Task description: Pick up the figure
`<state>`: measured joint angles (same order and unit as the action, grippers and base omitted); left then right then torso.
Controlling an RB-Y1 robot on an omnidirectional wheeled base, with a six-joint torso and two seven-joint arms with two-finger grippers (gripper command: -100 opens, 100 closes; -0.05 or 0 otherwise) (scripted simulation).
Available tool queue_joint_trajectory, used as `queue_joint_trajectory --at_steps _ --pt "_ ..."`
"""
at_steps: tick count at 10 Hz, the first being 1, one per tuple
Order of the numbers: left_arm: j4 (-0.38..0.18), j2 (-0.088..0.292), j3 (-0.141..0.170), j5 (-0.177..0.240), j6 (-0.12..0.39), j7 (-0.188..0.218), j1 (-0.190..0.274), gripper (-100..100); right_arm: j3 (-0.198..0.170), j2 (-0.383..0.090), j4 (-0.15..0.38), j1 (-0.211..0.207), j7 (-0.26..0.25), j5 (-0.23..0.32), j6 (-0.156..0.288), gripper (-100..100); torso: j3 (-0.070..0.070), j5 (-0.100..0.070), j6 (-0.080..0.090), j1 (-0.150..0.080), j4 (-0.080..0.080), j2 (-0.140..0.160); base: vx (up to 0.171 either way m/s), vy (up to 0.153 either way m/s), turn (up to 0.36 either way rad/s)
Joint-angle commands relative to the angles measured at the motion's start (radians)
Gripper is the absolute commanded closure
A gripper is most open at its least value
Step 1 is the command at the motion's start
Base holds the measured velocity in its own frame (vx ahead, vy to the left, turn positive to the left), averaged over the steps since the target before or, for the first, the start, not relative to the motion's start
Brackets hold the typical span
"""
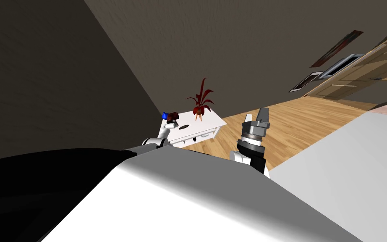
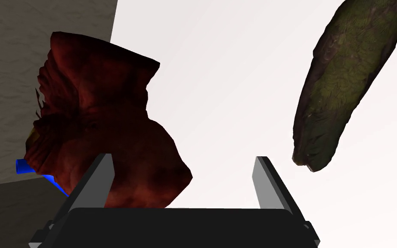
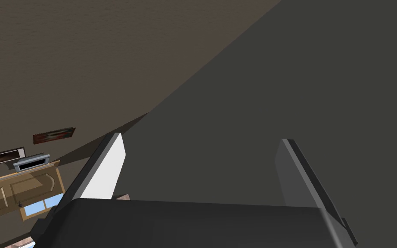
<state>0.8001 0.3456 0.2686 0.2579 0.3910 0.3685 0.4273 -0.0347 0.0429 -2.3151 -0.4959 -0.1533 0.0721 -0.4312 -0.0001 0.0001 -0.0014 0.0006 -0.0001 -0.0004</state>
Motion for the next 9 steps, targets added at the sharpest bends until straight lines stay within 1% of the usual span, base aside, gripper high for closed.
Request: queue_joint_trajectory --at_steps 1,2,3,4,5,6,7,8,9 --pt "-0.050 0.001 0.014 0.010 0.050 0.008 0.029 -100 0.000 0.000 0.000 0.000 0.000 0.000 0.000 0 0.000 0.000 0.000 0.000 0.000 0.000 0.002 0.004 -0.123" --pt "-0.058 0.001 0.014 0.010 0.050 0.008 0.029 -100 0.000 0.000 0.000 0.000 0.000 0.000 0.000 0 0.000 0.000 0.000 0.000 0.000 0.000 0.002 0.006 -0.092" --pt "-0.109 0.004 0.024 0.022 0.082 0.013 0.056 -100 0.000 0.000 0.000 0.000 0.000 0.000 0.000 0 0.000 0.000 0.000 0.000 0.000 0.000 0.005 0.007 -0.137" --pt "-0.109 0.004 0.024 0.022 0.086 0.013 0.056 -100 0.000 0.000 0.000 0.000 0.000 0.000 0.000 0 0.000 0.000 0.000 0.000 0.000 0.000 0.004 0.007 -0.077" --pt "-0.154 0.006 0.034 0.032 0.121 0.016 0.081 -100 0.000 0.000 0.000 0.000 0.000 0.000 0.000 0 0.000 0.000 0.000 0.000 0.000 0.000 0.007 0.008 -0.135" --pt "-0.193 0.008 0.042 0.042 0.144 0.019 0.104 -100 0.000 0.000 0.000 0.000 0.000 0.000 0.000 0 0.000 0.000 0.000 0.000 0.000 0.000 0.016 0.017 -0.187" --pt "-0.201 0.008 0.042 0.042 0.154 0.019 0.104 -100 0.000 0.000 0.000 0.000 0.000 0.000 0.000 0 -0.001 0.000 0.000 0.000 0.000 -0.001 0.014 0.018 -0.077" --pt "-0.238 0.011 0.050 0.051 0.185 0.020 0.124 -100 0.000 0.000 0.000 0.000 0.000 0.000 0.000 0 0.000 0.000 0.000 0.001 0.000 -0.001 0.020 0.011 -0.123" --pt "-0.242 0.011 0.050 0.051 0.185 0.020 0.124 -100 0.000 0.000 0.000 0.000 0.000 0.000 0.000 0 -0.001 0.000 0.000 0.000 0.000 -0.001 0.021 0.013 -0.057"
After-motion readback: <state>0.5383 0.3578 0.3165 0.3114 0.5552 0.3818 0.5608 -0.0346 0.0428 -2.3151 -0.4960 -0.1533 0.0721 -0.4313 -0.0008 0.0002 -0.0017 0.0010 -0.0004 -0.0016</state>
